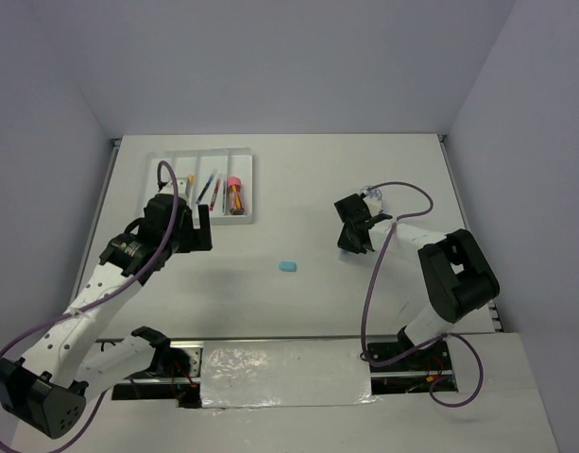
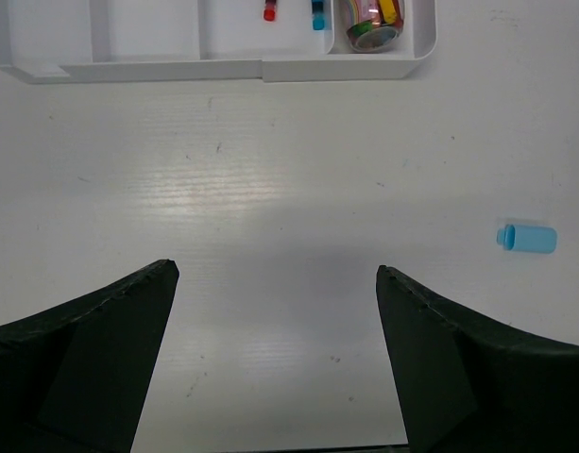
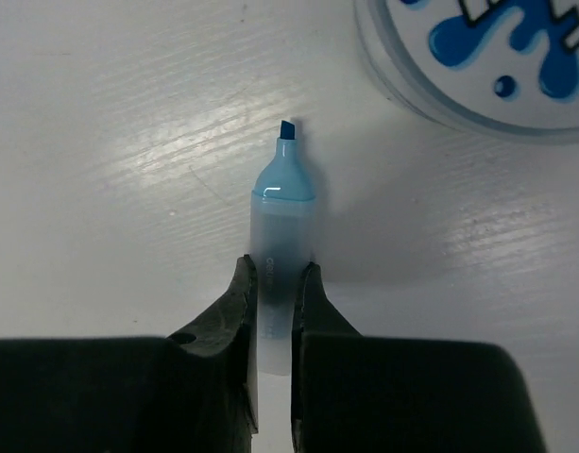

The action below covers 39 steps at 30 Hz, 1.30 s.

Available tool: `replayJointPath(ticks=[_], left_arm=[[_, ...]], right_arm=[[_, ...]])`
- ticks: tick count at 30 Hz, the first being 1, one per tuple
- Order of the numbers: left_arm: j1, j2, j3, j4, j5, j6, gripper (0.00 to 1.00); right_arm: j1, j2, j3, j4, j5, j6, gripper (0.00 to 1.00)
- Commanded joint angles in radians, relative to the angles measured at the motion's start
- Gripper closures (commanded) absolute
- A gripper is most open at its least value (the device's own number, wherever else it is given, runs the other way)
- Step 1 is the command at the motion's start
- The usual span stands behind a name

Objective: Sort the stationery into containers
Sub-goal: Pick up the pen from the center of the board, then close the pen cap on the pen.

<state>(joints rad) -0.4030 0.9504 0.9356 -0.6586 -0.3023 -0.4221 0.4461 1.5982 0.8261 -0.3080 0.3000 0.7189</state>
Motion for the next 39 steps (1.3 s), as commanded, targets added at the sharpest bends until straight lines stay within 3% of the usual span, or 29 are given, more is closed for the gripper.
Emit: replayJointPath(ticks=[1,5,8,12,16,18,24,27,39], left_arm=[[-0.003,0.011,0.049,-0.002,-0.009,-0.013,0.01],[-0.020,0.056,0.069,0.022,0.133,-0.015,0.01],[-0.146,0.171,0.129,-0.006,0.134,-0.021,0.01],[-0.377,0.370,0.225,0.031,0.141,0.038,0.01],[-0.471,0.493,0.268,0.116,0.098,0.202,0.01],[-0.499,0.539,0.259,0.177,0.159,0.274,0.01],[-0.502,0.677,0.236,0.332,0.216,0.492,0.05],[-0.496,0.754,0.276,0.297,0.244,0.617,0.14],[-0.451,0.927,0.399,0.143,0.345,0.692,0.18]], right_arm=[[0.009,0.051,-0.018,0.026,-0.081,-0.025,1.00],[0.080,-0.065,-0.012,0.076,-0.165,-0.136,1.00],[0.163,-0.262,0.002,0.021,-0.118,-0.203,1.00],[0.164,-0.530,0.037,-0.216,-0.082,-0.231,1.00],[0.142,-0.668,0.108,-0.446,0.028,-0.208,1.00],[0.131,-0.752,0.125,-0.524,0.044,-0.210,1.00],[0.125,-0.922,0.148,-0.575,-0.048,-0.234,0.99],[0.126,-0.957,0.159,-0.605,-0.081,-0.260,0.99],[0.126,-1.020,0.162,-0.582,-0.168,-0.288,0.96]])
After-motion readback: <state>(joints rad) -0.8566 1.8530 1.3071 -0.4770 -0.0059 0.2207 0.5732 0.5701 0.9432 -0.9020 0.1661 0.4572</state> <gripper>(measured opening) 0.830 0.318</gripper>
